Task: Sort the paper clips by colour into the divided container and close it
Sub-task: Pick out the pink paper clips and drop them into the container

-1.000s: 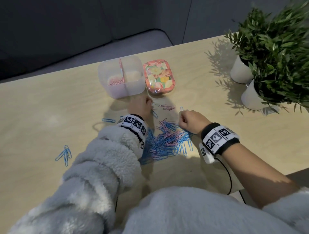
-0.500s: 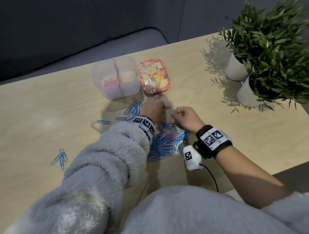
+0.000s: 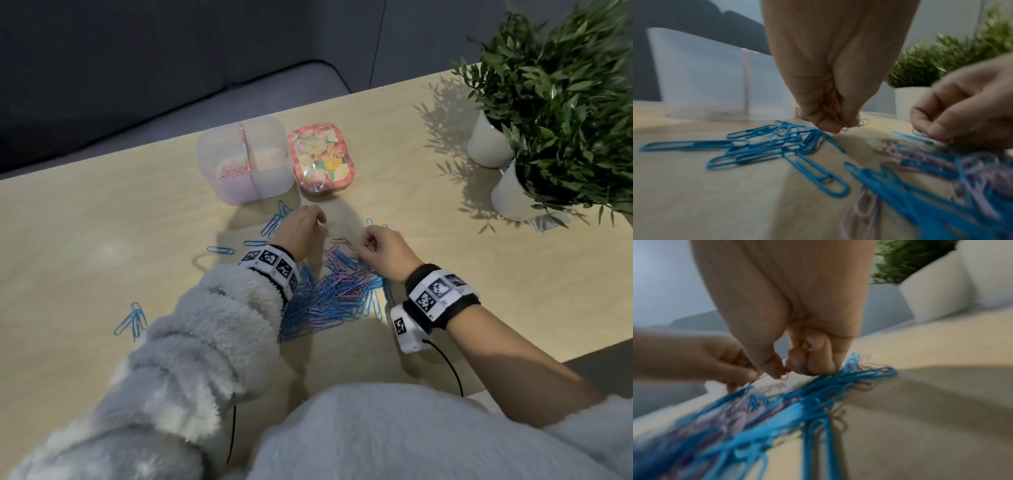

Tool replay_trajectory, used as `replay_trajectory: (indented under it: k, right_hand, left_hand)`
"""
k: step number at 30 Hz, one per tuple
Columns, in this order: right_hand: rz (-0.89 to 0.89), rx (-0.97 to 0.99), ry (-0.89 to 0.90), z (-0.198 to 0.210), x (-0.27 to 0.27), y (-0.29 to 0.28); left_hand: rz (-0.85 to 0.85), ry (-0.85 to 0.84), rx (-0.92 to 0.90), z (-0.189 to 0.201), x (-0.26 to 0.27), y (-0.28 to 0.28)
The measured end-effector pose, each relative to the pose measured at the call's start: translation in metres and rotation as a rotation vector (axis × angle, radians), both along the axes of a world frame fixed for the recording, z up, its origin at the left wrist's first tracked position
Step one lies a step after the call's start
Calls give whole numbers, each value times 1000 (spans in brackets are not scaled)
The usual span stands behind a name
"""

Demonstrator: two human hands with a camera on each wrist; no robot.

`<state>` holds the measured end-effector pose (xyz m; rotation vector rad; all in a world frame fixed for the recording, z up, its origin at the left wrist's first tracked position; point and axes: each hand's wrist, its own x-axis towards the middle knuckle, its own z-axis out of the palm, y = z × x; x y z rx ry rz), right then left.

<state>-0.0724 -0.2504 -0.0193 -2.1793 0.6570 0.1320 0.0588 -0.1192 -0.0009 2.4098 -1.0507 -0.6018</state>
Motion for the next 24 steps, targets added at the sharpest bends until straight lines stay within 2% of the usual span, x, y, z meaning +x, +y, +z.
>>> replay_trajectory:
  k: [3, 8, 10, 11, 12, 14, 16, 21, 24]
  right_hand:
    - [-209, 316, -65, 2, -3, -11]
    - [-523, 757, -127, 7, 10, -12]
    - [-563, 841, -91, 11, 17, -8]
    - [-519, 777, -77, 11, 19, -5]
    - [-427, 632, -53, 11, 21, -3]
    - [-179, 217, 1, 8, 26, 2]
    - [-66, -3, 52, 7, 30, 7]
    - [54, -97, 92, 7, 34, 10]
    - [124, -102, 119, 9, 34, 8]
  left_hand:
    - [172, 265, -107, 0, 8, 16]
    - [612, 1035, -363, -1, 11, 25]
    - [676, 1219, -398, 4, 10, 28]
    - [673, 1249, -389, 5, 9, 29]
    - [659, 1244, -368, 5, 8, 29]
    - [633, 1154, -313, 4, 5, 31]
    - [596, 1031, -261, 0, 3, 36]
    - [507, 947, -243, -4, -2, 56]
    - [415, 784, -190, -1, -6, 65]
